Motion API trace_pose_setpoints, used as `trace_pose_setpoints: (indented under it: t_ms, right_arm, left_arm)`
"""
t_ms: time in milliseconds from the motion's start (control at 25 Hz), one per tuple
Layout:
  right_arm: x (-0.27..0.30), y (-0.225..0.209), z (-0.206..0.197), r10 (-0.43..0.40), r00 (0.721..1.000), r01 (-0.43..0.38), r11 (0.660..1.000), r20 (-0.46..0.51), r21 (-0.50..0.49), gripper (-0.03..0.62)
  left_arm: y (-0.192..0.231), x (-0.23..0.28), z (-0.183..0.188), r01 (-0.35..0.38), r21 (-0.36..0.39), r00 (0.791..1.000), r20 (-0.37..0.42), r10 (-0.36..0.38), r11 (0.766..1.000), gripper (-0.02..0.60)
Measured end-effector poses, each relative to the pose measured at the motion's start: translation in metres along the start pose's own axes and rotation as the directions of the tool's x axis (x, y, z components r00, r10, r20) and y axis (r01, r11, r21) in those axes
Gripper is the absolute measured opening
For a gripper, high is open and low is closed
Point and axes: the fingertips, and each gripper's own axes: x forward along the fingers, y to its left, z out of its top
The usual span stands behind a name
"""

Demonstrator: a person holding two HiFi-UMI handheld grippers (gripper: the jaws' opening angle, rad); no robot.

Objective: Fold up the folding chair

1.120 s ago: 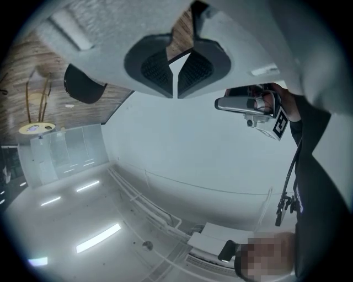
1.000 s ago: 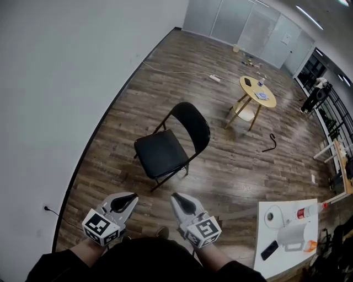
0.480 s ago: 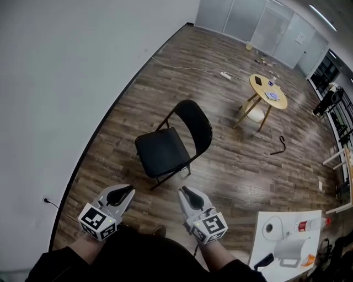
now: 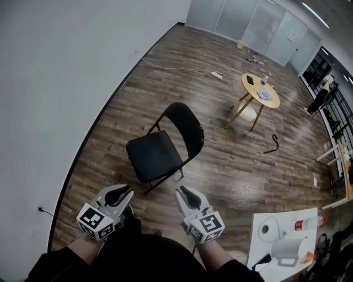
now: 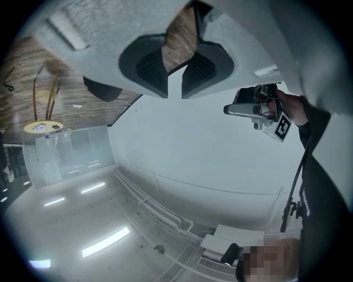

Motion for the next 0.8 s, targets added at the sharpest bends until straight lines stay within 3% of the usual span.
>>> trace_pose_setpoints:
  t_ms: [320, 800]
  right_arm:
    - [0.028, -0.021, 0.011, -0.06, 0.998, 0.06, 0.998, -0.015, -0.019, 0.077]
    - [0.11, -0.048, 0.022, -0.156, 0.987, 0.155, 0.988, -0.048, -0.017, 0.078]
  left_arm:
    - [0.034, 0.029, 0.004, 0.078, -0.015, 0.997, -0.001, -0.078, 0.997, 0.091]
    - [0.129, 0.05, 0.014, 0.132, -0.016, 0.989, -0.063, -0.133, 0.991, 0.1]
